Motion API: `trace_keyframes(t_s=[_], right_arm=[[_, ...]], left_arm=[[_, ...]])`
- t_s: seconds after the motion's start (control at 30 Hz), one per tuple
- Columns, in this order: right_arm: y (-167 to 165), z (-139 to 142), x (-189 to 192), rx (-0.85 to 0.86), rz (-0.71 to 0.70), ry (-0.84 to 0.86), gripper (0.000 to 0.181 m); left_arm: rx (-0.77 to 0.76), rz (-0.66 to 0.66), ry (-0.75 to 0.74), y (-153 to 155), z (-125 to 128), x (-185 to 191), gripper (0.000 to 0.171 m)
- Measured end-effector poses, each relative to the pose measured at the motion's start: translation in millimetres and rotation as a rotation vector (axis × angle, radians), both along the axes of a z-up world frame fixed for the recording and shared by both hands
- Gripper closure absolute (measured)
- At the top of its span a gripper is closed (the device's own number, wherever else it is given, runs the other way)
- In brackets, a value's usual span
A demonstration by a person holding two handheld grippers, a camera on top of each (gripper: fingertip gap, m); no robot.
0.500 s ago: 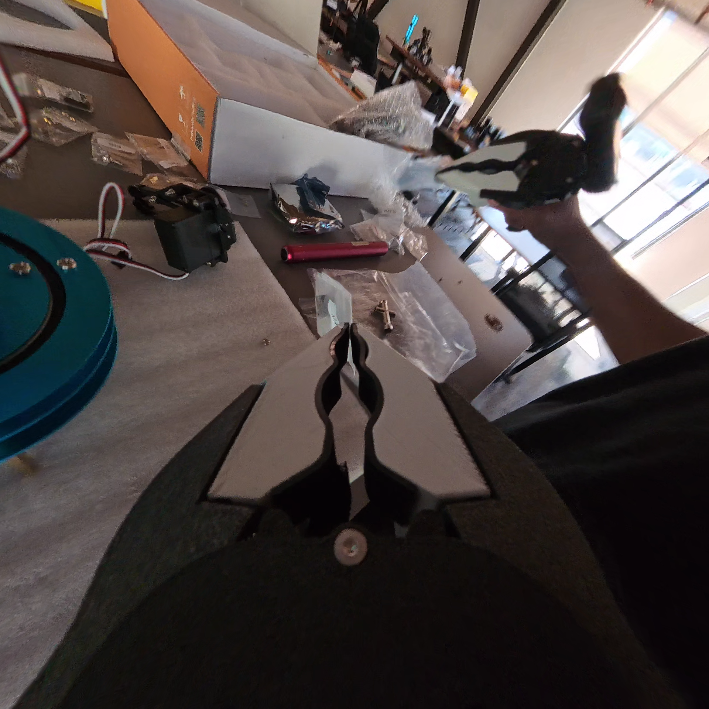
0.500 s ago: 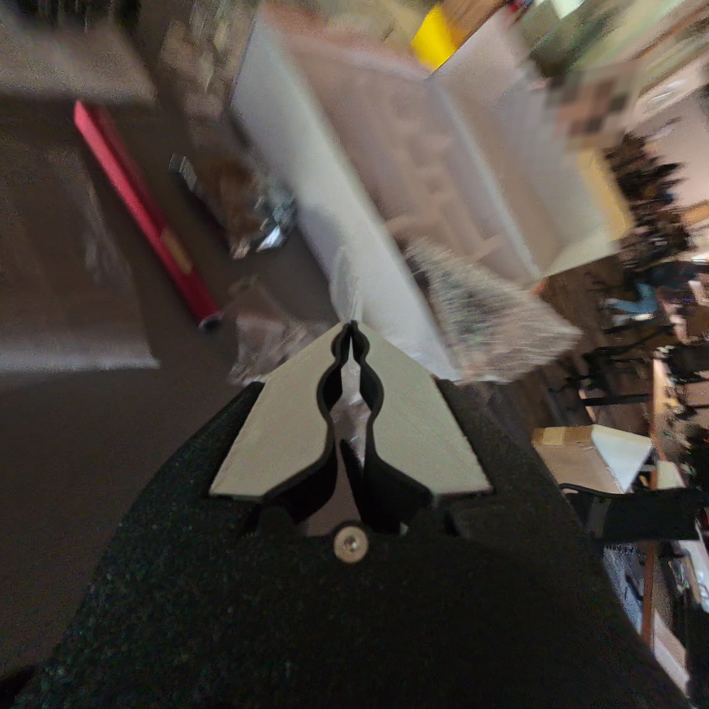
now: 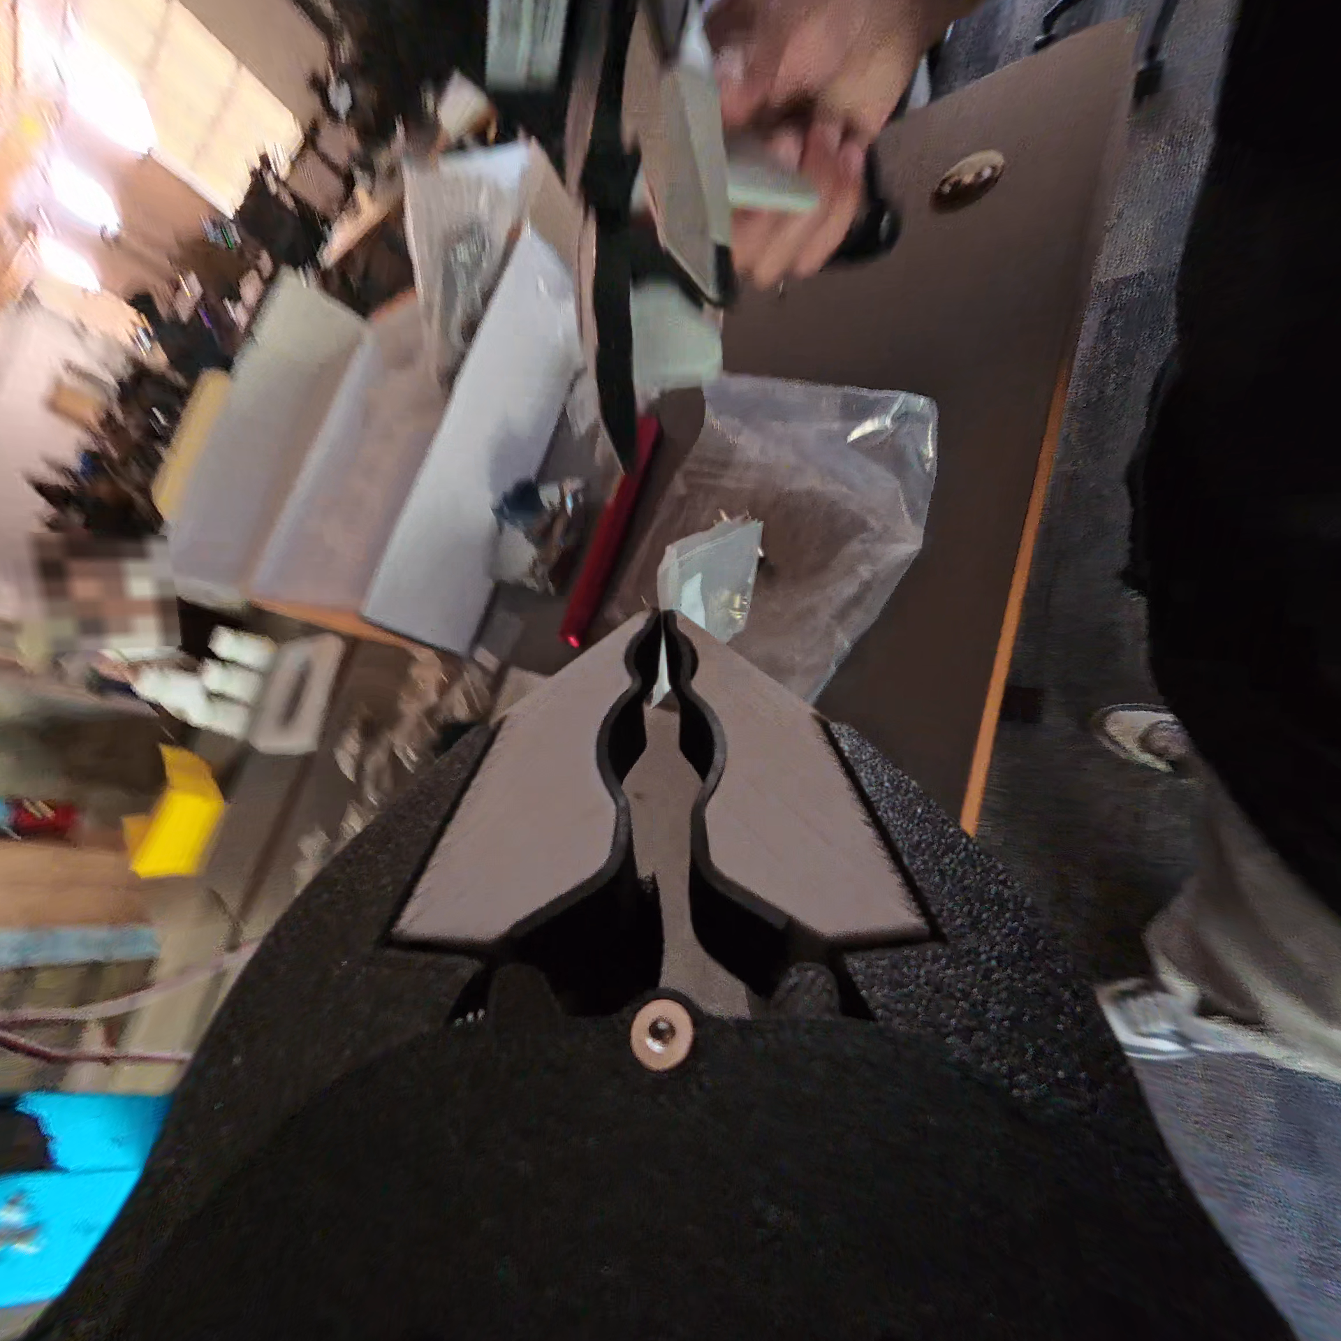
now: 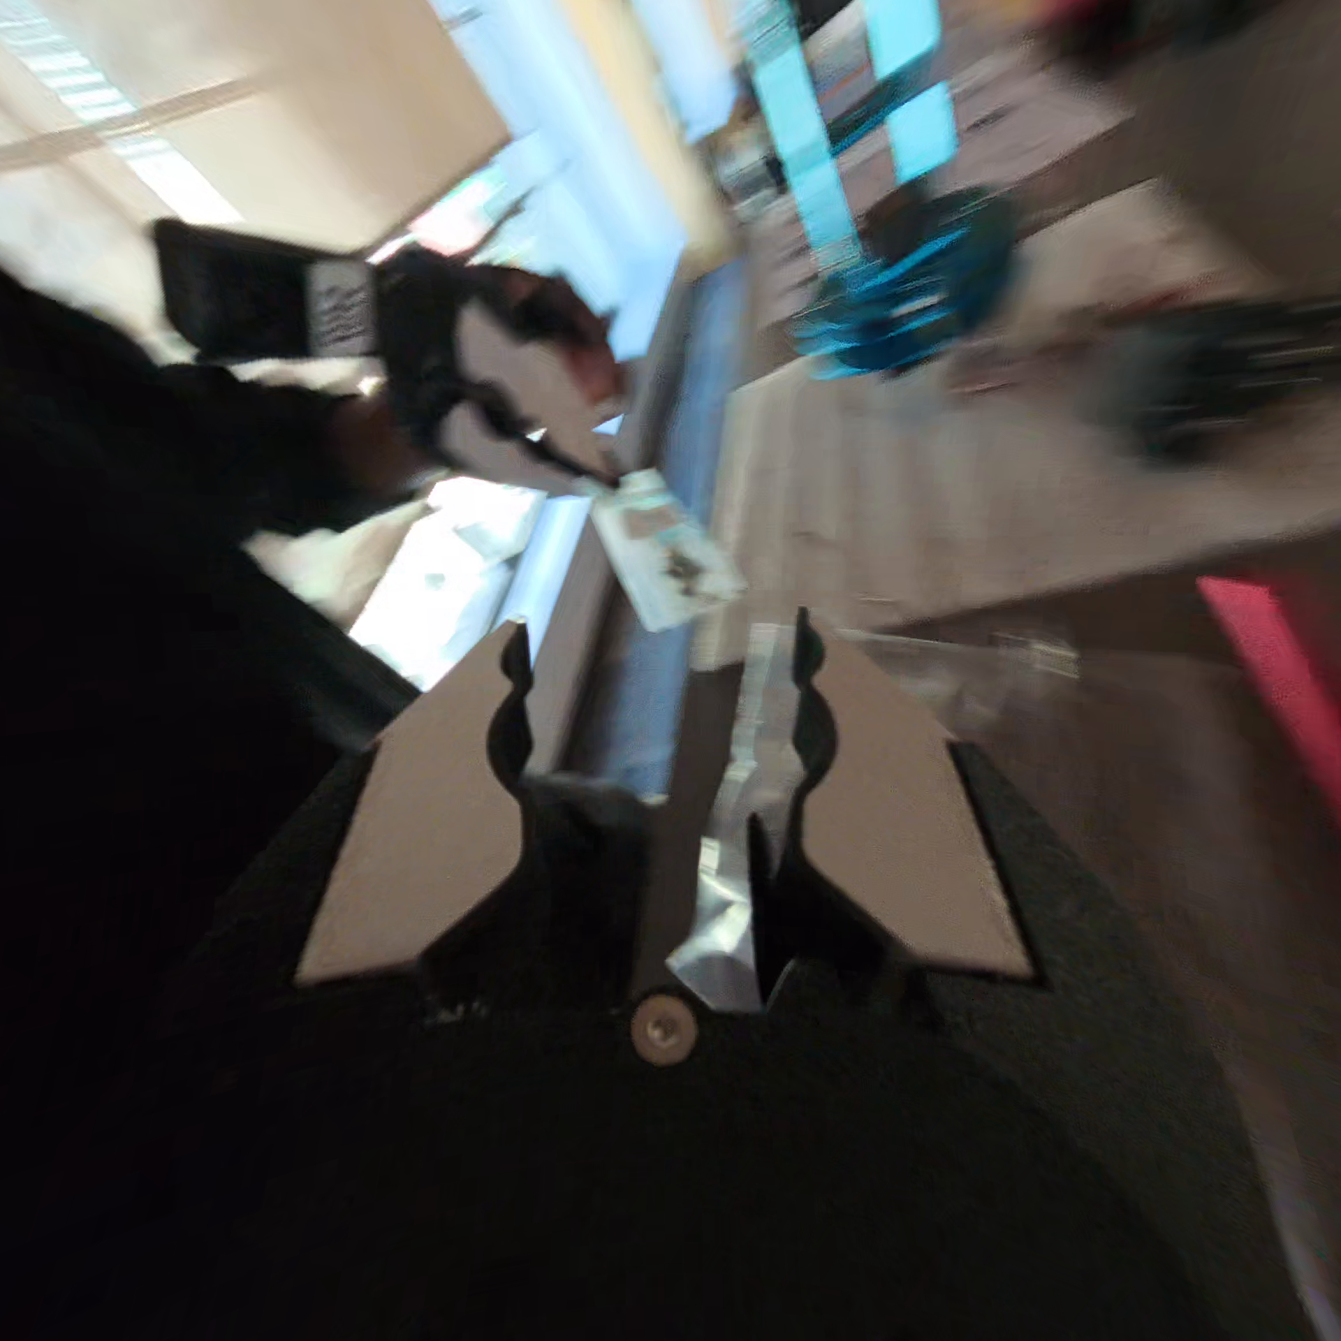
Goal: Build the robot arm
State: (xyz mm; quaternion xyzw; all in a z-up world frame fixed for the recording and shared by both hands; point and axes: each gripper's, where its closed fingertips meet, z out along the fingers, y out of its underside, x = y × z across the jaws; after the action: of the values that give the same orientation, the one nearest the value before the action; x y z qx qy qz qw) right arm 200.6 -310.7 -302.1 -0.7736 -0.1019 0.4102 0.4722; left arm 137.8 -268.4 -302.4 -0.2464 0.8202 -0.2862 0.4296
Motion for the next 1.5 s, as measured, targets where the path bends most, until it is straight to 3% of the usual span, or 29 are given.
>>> trace_keyframes(t_s=[0.07,0.2,0.23,0.3,0.37,0.47,0.53,0.67,0.73,0.8,0.9,1.03,1.1,1.2,1.3,1.5], right_arm=[[4,1,-39,0.028,0.262,0.000,0.114],[24,-16,-65,0.032,0.434,-0.232,0.117],[23,-13,-71,0.019,0.482,-0.200,0.117],[13,0,-82,0.005,0.619,-0.053,0.134],[17,-1,-85,-0.031,0.643,-0.028,0.141],[44,-12,-79,-0.048,0.512,-0.127,0.156],[67,-27,-66,-0.096,0.368,-0.215,0.165],[99,-58,-37,-0.234,0.084,-0.420,0.166],[105,-64,-41,-0.277,0.004,-0.456,0.166],[111,-78,-35,-0.355,-0.127,-0.518,0.166],[108,-91,-53,-0.468,-0.203,-0.453,0.164],[109,-87,-75,-0.460,-0.296,-0.303,0.163],[110,-82,-75,-0.438,-0.344,-0.237,0.162],[107,-89,-57,-0.481,-0.459,-0.248,0.158],[97,-103,-52,-0.572,-0.482,-0.326,0.149],[83,-89,-37,-0.553,-0.487,-0.380,0.136]], left_arm=[[0.060,-0.072,-0.054,-11,16,-1,0.171],[0.065,-0.148,-0.098,-18,33,-4,0.171],[0.056,-0.162,-0.110,-18,35,-5,0.171],[0.033,-0.184,-0.130,-16,37,-8,0.171],[0.019,-0.204,-0.143,-11,36,-11,0.171],[0.001,-0.155,-0.125,10,24,-10,0.171],[-0.109,-0.043,-0.044,35,9,-7,0.167],[-0.527,0.126,0.129,67,-15,-15,0.145],[-0.814,0.199,0.224,69,-22,-18,0.142],[-1.009,0.297,0.246,78,-28,-15,0.143],[-1.240,0.354,0.313,76,-38,-12,0.141],[-1.485,0.389,0.271,82,-36,-5,0.148],[-1.530,0.393,0.266,86,-36,-7,0.149],[-1.471,0.433,0.274,91,-43,-9,0.147],[-1.380,0.442,0.315,85,-50,-7,0.144],[-1.197,0.533,0.354,81,-69,-9,0.144]])
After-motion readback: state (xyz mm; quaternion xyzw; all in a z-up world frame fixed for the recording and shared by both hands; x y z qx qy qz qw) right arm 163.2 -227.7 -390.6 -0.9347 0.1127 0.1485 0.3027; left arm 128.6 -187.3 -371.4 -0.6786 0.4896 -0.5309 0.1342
